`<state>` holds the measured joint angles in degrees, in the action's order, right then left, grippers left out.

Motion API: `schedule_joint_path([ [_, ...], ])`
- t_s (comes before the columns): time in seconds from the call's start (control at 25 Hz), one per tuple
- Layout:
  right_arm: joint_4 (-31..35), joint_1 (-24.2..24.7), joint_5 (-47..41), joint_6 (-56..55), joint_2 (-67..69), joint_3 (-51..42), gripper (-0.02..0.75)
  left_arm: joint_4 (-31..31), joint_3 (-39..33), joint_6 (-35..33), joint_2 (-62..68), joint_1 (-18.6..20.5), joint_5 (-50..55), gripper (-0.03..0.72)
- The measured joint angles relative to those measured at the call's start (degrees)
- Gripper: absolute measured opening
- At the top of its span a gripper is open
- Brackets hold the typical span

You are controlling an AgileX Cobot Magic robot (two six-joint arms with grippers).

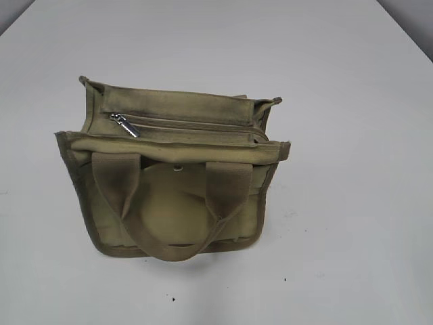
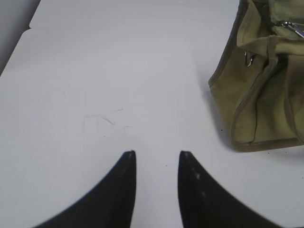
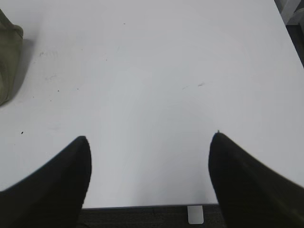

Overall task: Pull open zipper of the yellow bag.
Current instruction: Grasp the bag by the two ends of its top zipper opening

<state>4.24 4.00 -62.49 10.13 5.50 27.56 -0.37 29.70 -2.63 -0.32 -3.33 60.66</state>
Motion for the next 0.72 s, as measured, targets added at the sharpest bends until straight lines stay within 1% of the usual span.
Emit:
schedule_joint_path([
  [0.72,0.0,0.0,0.0,0.0,0.0,0.0,0.593,0.0,0.0,0.0,0.0,0.0,0.0,0.239],
])
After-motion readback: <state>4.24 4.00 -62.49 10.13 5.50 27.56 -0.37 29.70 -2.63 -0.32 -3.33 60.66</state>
